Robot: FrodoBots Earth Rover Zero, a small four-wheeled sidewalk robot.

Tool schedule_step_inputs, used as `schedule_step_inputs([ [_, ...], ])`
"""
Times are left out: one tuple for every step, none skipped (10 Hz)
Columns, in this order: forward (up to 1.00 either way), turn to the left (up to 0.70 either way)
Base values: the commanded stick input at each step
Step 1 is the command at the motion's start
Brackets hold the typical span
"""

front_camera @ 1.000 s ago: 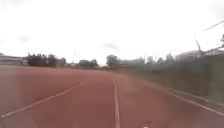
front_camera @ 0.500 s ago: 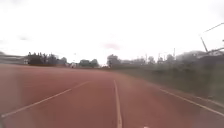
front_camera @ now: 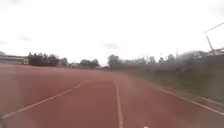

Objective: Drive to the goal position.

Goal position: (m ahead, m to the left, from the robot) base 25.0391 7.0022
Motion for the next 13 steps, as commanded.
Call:
schedule_step_inputs([
  [0.7,0.0],
  [0.7,0.0],
  [0.7,0.0],
  [0.7,0.0],
  [0.7,0.0],
  [0.7,0.0],
  [0.7,0.0],
  [0.7,0.0],
  [0.7,0.0],
  [0.7,0.0],
  [0.7,0.0],
  [0.7,0.0],
  [0.7,0.0],
])
